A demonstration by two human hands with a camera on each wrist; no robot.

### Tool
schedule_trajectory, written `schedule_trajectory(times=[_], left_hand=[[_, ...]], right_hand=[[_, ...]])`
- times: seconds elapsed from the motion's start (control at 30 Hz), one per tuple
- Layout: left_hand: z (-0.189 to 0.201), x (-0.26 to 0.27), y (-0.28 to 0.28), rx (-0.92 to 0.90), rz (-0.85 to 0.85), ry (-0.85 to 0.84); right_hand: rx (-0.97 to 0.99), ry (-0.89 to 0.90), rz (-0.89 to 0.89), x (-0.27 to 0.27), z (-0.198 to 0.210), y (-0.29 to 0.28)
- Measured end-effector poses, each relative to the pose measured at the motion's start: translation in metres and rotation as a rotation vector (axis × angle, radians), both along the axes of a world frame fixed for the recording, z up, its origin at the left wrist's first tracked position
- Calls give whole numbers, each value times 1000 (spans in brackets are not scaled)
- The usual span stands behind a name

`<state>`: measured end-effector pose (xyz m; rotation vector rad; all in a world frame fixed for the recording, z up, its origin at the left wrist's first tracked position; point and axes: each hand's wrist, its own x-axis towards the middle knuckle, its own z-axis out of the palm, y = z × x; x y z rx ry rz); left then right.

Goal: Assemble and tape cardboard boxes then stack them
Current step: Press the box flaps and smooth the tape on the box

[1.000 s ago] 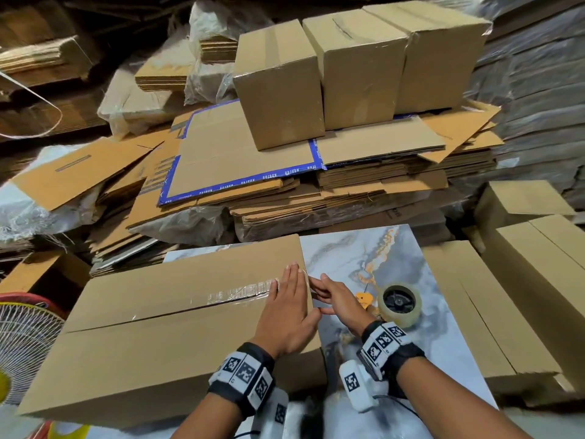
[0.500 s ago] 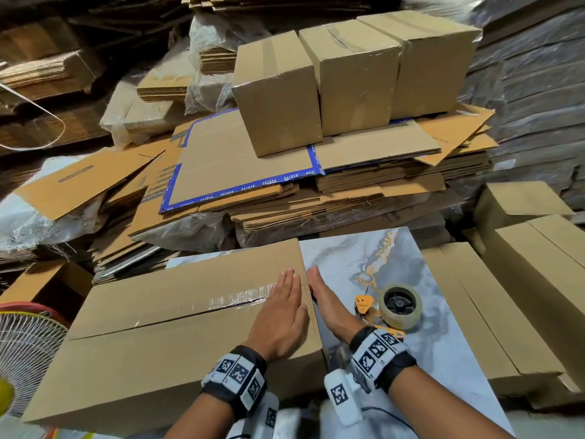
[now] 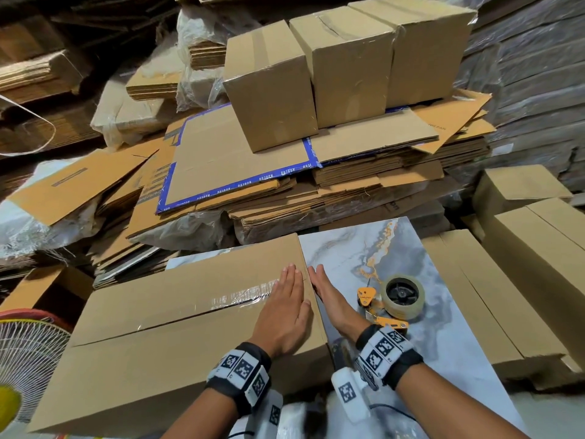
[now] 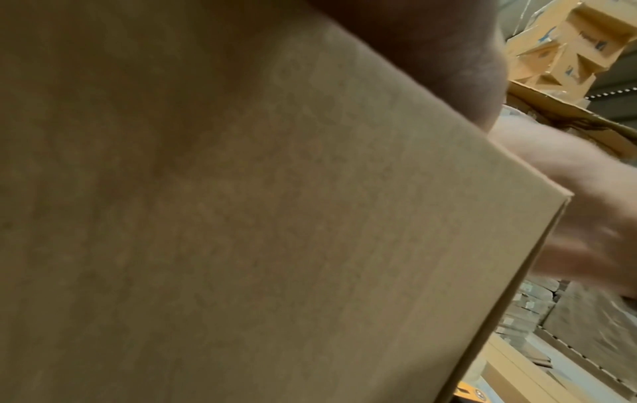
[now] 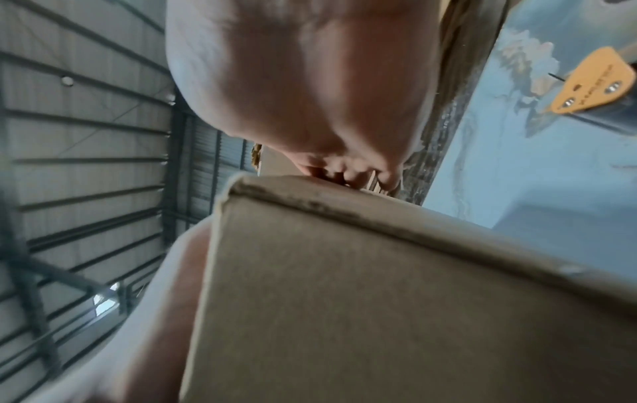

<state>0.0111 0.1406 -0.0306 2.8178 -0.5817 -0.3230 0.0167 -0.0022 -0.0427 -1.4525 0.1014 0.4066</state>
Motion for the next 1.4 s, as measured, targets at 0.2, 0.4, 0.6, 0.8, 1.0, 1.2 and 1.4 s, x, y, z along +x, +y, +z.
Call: schedule_trajectory(times=[0.2,0.4,0.6,0.8,1.0,1.2,1.4], left_hand=[[0,3,0,9,-1,1],[1,6,-1,22,-3,-4],[-2,4,-7,61,171,-36],[-4,3,1,31,200,33],[7,1,57,89,-50,26],[1,0,62,177,32,69],[3,-1,101,124,-120,86]], right_hand=[[-7,-37,3,-10,5,-3],[31,-8,13,-2,11,-2],[-9,-20,43,-5,-7,-13],[-145,-126,33,4,-4,-15],[-285,-268,54,11,-5,-11],[-834,-389,137,10,12,7],[-1288,-460,410,-7,22,40]])
